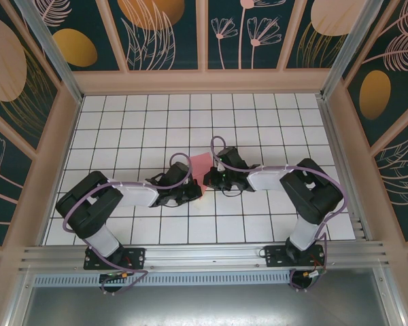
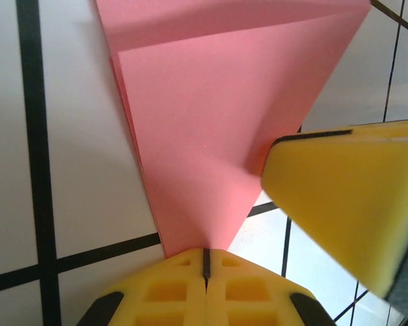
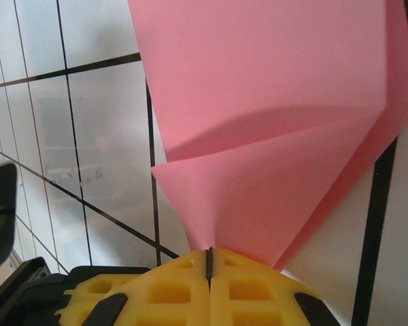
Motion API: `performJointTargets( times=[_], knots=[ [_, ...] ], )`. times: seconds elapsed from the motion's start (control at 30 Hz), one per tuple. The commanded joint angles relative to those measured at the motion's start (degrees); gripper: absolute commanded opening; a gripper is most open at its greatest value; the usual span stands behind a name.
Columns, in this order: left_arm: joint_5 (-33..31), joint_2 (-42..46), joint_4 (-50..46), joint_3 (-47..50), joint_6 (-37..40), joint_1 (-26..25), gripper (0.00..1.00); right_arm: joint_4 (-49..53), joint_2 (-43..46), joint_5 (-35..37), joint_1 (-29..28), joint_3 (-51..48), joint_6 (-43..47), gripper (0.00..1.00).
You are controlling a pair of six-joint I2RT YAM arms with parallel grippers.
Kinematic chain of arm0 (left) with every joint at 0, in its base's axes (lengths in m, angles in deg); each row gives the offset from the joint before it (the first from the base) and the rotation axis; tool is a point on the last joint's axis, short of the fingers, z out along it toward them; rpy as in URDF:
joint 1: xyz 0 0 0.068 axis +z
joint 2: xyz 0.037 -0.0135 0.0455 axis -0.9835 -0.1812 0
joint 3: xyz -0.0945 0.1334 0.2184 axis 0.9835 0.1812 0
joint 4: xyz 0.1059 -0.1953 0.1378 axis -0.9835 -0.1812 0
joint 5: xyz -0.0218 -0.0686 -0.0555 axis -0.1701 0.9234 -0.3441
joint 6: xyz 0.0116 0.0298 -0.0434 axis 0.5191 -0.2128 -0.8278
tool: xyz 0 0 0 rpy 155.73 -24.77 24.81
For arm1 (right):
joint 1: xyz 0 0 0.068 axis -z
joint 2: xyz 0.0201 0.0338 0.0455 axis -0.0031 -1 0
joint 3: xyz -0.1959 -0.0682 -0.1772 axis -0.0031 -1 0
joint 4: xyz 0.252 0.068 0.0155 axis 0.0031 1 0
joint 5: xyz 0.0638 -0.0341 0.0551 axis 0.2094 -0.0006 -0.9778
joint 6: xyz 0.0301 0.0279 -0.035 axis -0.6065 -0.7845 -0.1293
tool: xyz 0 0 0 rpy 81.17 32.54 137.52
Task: Fold a paper plane with a square sheet of paper (pick it up from the middle)
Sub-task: Fold the paper at the center of the table.
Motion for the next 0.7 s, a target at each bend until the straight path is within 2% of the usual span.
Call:
performJointTargets(
  times=[0.0, 0.37, 0.67],
  knots=[
    [-0.1, -1.5, -0.6, 0.5, -0.4, -0.3, 0.00, 1.9, -1.9, -0.8, -0.5, 0.5, 1.3, 0.00],
    [-1.1, -1.4, -2.3, 0.6, 0.0, -0.4, 0.00, 3.4, -1.3, -1.1, -1.3, 1.3, 1.7, 0.00],
    [-1.3, -1.8, -1.8, 0.5, 0.2, -0.4, 0.00, 1.8, -1.4, -1.3, -3.2, -1.1, -3.2, 0.00]
  ],
)
